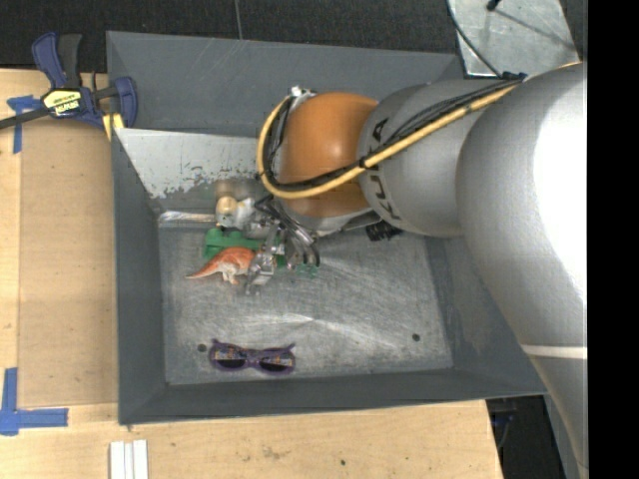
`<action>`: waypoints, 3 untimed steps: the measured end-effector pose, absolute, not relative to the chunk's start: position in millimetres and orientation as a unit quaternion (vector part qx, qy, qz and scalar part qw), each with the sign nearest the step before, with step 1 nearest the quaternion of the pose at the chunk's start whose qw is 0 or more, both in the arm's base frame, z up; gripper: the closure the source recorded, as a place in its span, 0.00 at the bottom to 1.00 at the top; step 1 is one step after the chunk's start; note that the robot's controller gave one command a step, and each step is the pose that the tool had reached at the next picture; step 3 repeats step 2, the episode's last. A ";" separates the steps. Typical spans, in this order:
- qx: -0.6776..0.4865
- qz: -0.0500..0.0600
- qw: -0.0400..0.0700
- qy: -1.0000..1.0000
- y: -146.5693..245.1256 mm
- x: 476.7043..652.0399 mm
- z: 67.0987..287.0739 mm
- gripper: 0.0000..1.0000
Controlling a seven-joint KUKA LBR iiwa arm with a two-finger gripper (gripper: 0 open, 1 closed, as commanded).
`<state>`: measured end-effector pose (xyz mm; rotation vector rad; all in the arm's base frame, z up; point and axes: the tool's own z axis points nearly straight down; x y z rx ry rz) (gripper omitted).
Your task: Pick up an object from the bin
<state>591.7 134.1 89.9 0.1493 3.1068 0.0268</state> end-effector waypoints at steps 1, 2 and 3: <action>0.047 0.006 0.012 0.999 134.1 592.0 103.0 1.00; 0.048 0.002 0.004 0.999 131.6 589.5 109.9 1.00; 0.048 0.002 0.004 0.999 131.6 589.5 109.9 1.00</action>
Offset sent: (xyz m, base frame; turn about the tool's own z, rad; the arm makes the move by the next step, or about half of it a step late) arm -0.0001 0.0000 0.0797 -0.0003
